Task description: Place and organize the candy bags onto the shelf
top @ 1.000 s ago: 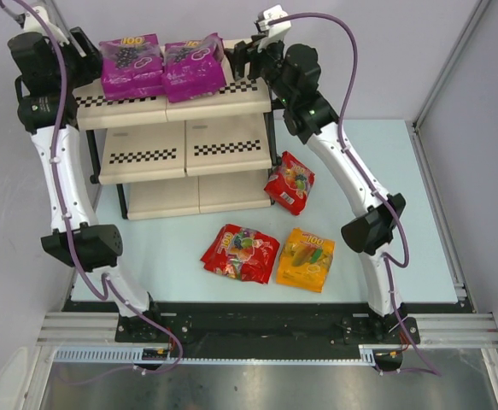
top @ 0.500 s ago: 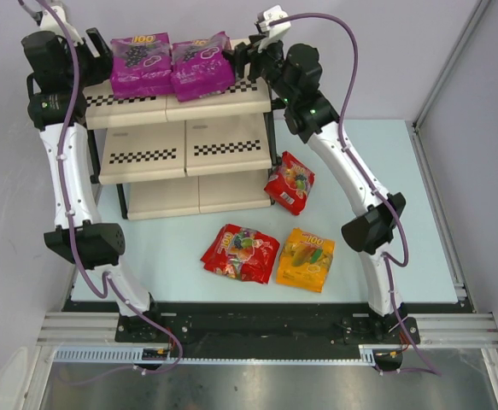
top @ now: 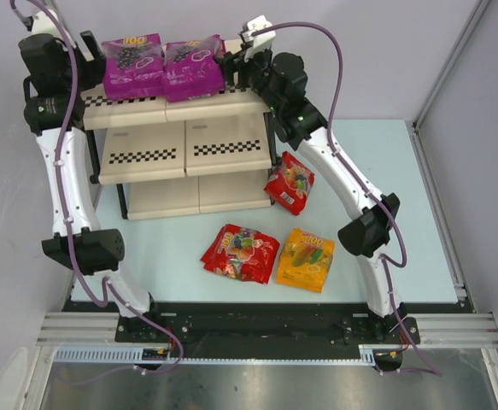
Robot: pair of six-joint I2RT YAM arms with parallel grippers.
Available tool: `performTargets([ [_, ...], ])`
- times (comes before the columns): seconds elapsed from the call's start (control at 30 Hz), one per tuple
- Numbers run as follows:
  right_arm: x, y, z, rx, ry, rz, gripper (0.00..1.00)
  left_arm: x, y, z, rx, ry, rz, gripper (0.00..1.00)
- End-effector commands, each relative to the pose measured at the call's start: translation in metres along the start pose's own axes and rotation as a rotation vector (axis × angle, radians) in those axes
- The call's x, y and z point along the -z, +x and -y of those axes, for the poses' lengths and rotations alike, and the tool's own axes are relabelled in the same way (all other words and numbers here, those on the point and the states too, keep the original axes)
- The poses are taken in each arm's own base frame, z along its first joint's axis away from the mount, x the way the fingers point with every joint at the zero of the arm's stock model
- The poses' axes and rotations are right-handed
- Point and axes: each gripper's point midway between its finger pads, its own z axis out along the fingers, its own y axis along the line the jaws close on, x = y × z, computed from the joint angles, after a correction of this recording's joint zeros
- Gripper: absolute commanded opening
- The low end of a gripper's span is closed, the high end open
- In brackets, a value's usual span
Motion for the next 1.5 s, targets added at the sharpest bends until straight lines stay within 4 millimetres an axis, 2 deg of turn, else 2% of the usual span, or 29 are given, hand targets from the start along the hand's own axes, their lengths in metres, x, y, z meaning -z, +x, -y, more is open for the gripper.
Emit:
performTargets([
  [0.0,0.011,-0.041,-0.001,-0.003,-0.001,0.072,0.77,0.048,-0.043,-0.001,-0.020,-0.039,0.115,0.96],
  [0.07,0.014,-0.039,0.006,-0.001,0.010,0.062,0.77,0.052,-0.044,-0.004,-0.022,-0.057,0.119,0.96],
  [0.1,0.018,-0.055,0.010,0.000,0.016,0.101,0.77,0.055,-0.044,-0.007,-0.023,-0.073,0.116,0.96],
  [0.2,0.027,-0.063,0.032,0.007,0.083,0.115,0.77,0.070,-0.050,-0.011,-0.019,-0.102,0.132,0.98],
  [0.3,0.046,-0.095,0.052,0.001,0.124,0.167,0.77,0.086,-0.056,-0.022,-0.015,-0.160,0.153,1.00],
  [0.43,0.062,-0.115,0.068,0.008,0.155,0.193,0.77,0.105,-0.061,-0.030,-0.011,-0.204,0.174,1.00],
  [0.57,0.079,-0.125,0.073,0.022,0.179,0.176,0.77,0.121,-0.060,-0.028,-0.002,-0.195,0.169,1.00],
  [0.6,0.084,-0.112,0.073,0.021,0.178,0.141,0.77,0.123,-0.054,-0.027,0.001,-0.186,0.158,1.00],
  [0.67,0.112,-0.141,0.073,0.007,0.198,0.188,0.77,0.140,-0.053,-0.019,0.021,-0.142,0.168,1.00],
  [0.7,0.117,-0.112,0.071,0.003,0.206,0.125,0.78,0.147,-0.053,-0.014,0.029,-0.116,0.174,1.00],
  [0.73,0.128,-0.115,0.074,-0.006,0.238,0.133,0.78,0.153,-0.050,-0.009,0.044,-0.087,0.175,1.00],
  [0.77,0.159,-0.142,0.076,-0.020,0.263,0.179,0.78,0.171,-0.050,0.000,0.053,-0.039,0.196,1.00],
  [0.8,0.170,-0.142,0.076,-0.049,0.274,0.177,0.79,0.179,-0.047,0.004,0.058,-0.014,0.200,1.00],
  [0.83,0.183,-0.117,0.076,-0.064,0.301,0.118,0.79,0.190,-0.046,0.007,0.066,-0.002,0.214,1.00],
  [0.87,0.210,-0.135,0.077,-0.088,0.318,0.148,0.79,0.192,-0.032,0.007,0.069,0.007,0.189,1.00],
  [0.9,0.225,-0.136,0.077,-0.136,0.330,0.151,0.79,0.220,-0.036,0.010,0.075,0.024,0.229,1.00],
  [0.93,0.236,-0.098,0.074,-0.137,0.347,0.059,0.79,0.228,-0.032,0.011,0.091,0.036,0.234,1.00],
  [0.97,0.260,-0.112,0.071,-0.188,0.346,0.090,0.79,0.226,-0.011,0.019,0.097,0.089,0.185,1.00],
  [1.0,0.269,-0.099,0.067,-0.231,0.348,0.061,0.79,0.248,-0.010,0.024,0.104,0.122,0.212,1.00],
  [1.03,0.278,-0.080,0.063,-0.250,0.349,0.002,0.79,0.252,-0.001,0.030,0.123,0.156,0.199,1.00],
  [1.07,0.286,-0.053,0.054,-0.262,0.340,-0.065,0.78,0.247,0.025,0.031,0.135,0.174,0.145,1.00],
  [1.13,0.302,-0.029,0.044,-0.300,0.336,-0.140,0.78,0.264,0.042,0.043,0.158,0.252,0.143,1.00],
  [1.17,0.307,-0.002,0.033,-0.304,0.319,-0.209,0.77,0.255,0.073,0.044,0.170,0.265,0.078,1.00],
  [1.23,0.318,0.030,0.022,-0.315,0.310,-0.303,0.77,0.267,0.091,0.050,0.187,0.308,0.074,1.00],
  [1.27,0.322,0.043,0.015,-0.323,0.297,-0.337,0.77,0.260,0.116,0.050,0.198,0.314,0.022,1.00],
  [1.3,0.332,0.067,0.006,-0.322,0.283,-0.392,0.77,0.260,0.125,0.052,0.204,0.326,0.009,1.00],
  [1.37,0.341,0.081,0.000,-0.353,0.287,-0.408,0.78,0.260,0.148,0.056,0.219,0.347,-0.023,1.00],
  [1.4,0.350,0.103,-0.004,-0.354,0.287,-0.449,0.79,0.260,0.155,0.057,0.226,0.351,-0.037,1.00],
  [1.47,0.358,0.110,-0.004,-0.381,0.299,-0.448,0.80,0.255,0.173,0.065,0.241,0.365,-0.068,1.00],
])
